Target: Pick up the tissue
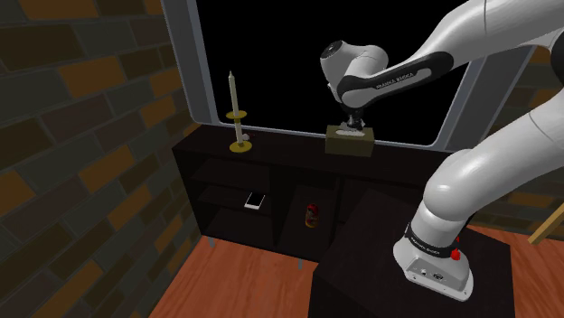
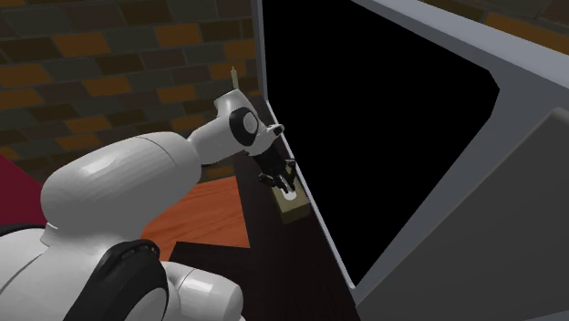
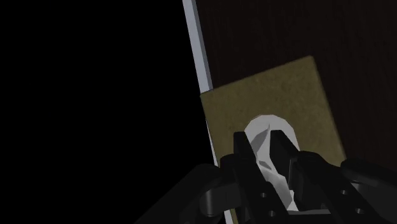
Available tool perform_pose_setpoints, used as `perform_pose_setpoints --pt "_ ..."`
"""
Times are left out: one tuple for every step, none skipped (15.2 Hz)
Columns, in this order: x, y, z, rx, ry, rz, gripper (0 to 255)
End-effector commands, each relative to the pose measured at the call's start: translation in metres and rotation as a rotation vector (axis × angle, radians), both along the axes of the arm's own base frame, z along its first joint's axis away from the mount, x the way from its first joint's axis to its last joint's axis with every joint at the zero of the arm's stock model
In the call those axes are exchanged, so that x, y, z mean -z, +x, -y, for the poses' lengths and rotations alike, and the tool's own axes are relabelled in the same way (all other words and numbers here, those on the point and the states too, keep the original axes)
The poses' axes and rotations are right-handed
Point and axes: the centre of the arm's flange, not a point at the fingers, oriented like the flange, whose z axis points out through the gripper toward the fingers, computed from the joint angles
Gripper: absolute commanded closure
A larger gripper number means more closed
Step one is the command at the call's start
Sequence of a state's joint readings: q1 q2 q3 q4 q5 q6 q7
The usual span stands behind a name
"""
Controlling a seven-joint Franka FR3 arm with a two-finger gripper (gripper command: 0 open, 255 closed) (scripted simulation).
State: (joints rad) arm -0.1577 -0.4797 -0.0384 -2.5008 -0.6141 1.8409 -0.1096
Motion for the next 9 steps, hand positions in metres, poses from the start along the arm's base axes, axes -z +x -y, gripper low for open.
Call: perform_pose_setpoints --pt "0.002 0.001 -0.001 -0.003 0.002 -0.001 255" --pt "0.002 0.001 -0.002 -0.003 0.002 -0.001 255" --pt "0.002 0.001 -0.002 -0.003 0.002 -0.001 255" --pt "0.002 0.001 -0.002 -0.003 0.002 -0.001 255" --pt "0.001 0.0 -0.002 -0.003 0.002 -0.001 255" --pt "-0.004 0.0 -0.002 -0.003 0.002 -0.001 255" --pt "-0.009 0.0 -0.002 -0.003 0.002 -0.001 255" --pt "-0.015 0.0 -0.002 -0.003 0.002 -0.001 255" --pt "-0.02 0.0 -0.002 -0.003 0.002 -0.001 255"
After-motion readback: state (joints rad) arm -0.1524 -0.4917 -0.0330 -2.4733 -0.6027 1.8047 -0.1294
